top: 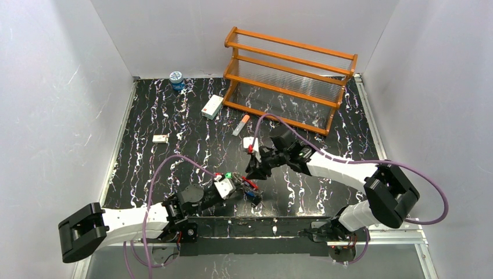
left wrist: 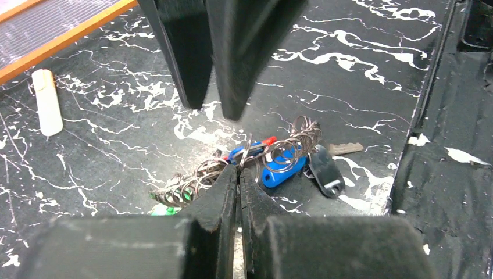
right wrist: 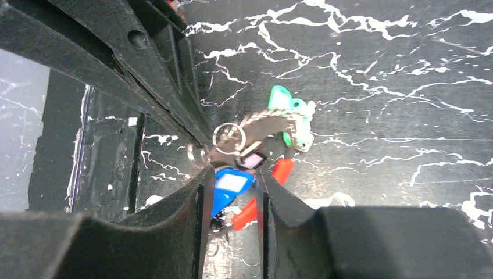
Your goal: Put the keys on the keyring
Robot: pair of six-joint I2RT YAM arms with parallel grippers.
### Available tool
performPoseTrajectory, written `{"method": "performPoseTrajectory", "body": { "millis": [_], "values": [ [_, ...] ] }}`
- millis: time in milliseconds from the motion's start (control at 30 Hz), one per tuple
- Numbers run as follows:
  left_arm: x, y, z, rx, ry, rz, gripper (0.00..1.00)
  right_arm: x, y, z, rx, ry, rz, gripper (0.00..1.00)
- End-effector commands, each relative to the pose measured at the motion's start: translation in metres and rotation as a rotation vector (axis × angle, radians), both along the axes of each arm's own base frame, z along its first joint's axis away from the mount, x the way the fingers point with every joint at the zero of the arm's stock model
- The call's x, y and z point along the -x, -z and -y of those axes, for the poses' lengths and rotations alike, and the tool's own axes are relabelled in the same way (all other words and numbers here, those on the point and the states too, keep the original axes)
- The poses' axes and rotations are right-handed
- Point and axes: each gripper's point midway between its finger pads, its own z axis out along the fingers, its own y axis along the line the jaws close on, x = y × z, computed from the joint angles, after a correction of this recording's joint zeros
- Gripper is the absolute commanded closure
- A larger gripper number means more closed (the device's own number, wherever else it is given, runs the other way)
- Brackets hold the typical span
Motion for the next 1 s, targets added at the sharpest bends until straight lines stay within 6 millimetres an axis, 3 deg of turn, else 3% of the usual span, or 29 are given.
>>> {"method": "performPoseTrajectory", "body": {
  "millis": [0,333,767,967],
  "values": [
    [0.002,-0.025,0.006,0.138,0.008,0.018,1.0,-0.004,-0.033,0.003,-0.172,-0.052,-0.007,0.61],
    [0.002,-0.029,0.006,0.167,0.006,0.023,1.0,0.016,-0.027,0.008,-0.217,-0.172,-0.064,0.62],
    [0.002,-0.03,0.006,0.168,0.003,0.024,1.0,0.021,-0.011,0.008,-0.192,-0.195,-0.118,0.79],
    [0.001,-0.03,0.006,0.17,0.002,0.026,1.0,0.019,0.001,0.009,-0.168,-0.181,-0.133,0.82]
  ]
}}
